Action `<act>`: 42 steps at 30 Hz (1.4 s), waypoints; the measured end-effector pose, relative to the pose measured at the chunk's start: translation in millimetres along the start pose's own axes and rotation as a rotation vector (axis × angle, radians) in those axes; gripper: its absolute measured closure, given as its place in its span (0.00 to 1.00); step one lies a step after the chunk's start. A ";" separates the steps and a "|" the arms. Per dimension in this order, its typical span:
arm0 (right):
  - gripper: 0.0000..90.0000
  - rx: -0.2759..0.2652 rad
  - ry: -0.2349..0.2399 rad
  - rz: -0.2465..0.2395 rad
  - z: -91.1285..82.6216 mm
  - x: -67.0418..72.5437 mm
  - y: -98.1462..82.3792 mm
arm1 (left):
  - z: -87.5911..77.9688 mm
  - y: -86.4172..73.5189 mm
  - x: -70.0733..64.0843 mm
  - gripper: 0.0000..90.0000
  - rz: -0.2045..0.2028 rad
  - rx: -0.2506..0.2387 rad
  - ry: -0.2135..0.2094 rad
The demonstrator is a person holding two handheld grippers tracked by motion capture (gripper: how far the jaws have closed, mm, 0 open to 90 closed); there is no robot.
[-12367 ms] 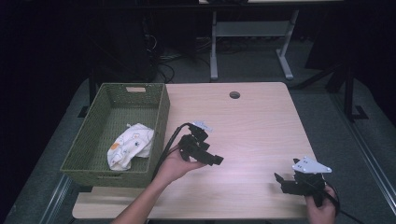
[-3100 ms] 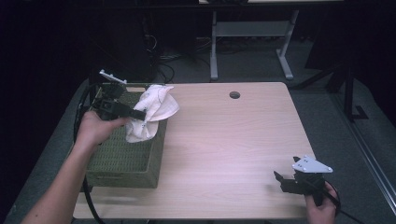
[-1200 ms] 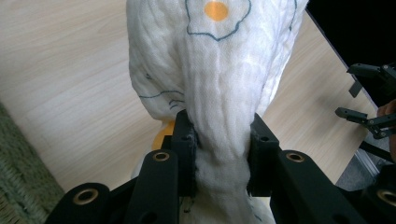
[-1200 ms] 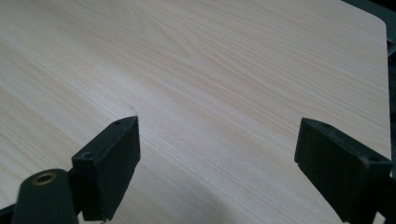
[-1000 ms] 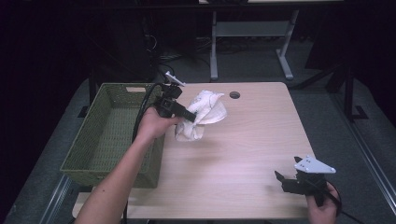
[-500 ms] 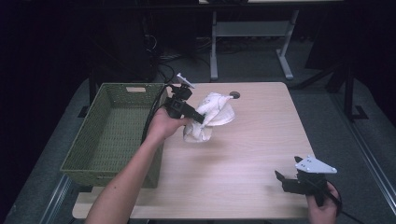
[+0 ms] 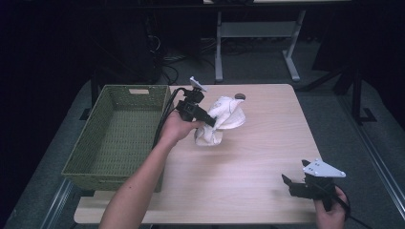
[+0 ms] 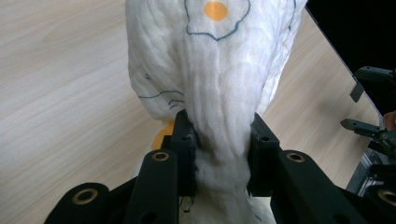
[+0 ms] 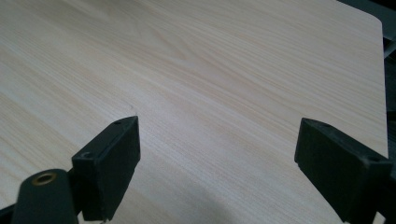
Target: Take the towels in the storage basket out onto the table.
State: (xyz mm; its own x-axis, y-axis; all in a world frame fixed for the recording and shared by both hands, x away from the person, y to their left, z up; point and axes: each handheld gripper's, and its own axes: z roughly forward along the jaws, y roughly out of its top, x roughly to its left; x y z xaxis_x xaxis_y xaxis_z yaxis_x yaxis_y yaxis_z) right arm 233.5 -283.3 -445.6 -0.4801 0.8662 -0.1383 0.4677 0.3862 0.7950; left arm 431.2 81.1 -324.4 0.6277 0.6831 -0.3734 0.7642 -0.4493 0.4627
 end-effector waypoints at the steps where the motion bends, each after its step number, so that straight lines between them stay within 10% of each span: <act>1: 0.15 0.002 0.000 -0.002 0.1 -0.1 -0.1 | 1.8 0.3 -0.6 0.77 0.000 0.003 0.003; 42: 0.15 0.019 0.008 -0.003 2.9 1.4 -1.8 | 90.8 -13.8 -12.5 0.70 -0.007 0.091 -0.023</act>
State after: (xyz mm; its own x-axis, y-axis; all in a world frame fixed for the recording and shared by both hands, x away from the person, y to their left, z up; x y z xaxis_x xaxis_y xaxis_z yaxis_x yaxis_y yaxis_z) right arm 234.2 -281.8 -448.9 -0.4874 0.8624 -0.1365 0.4799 0.3952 0.7833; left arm 426.2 26.5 -399.1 0.6248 0.6735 -0.3949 0.7782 -0.4960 0.3853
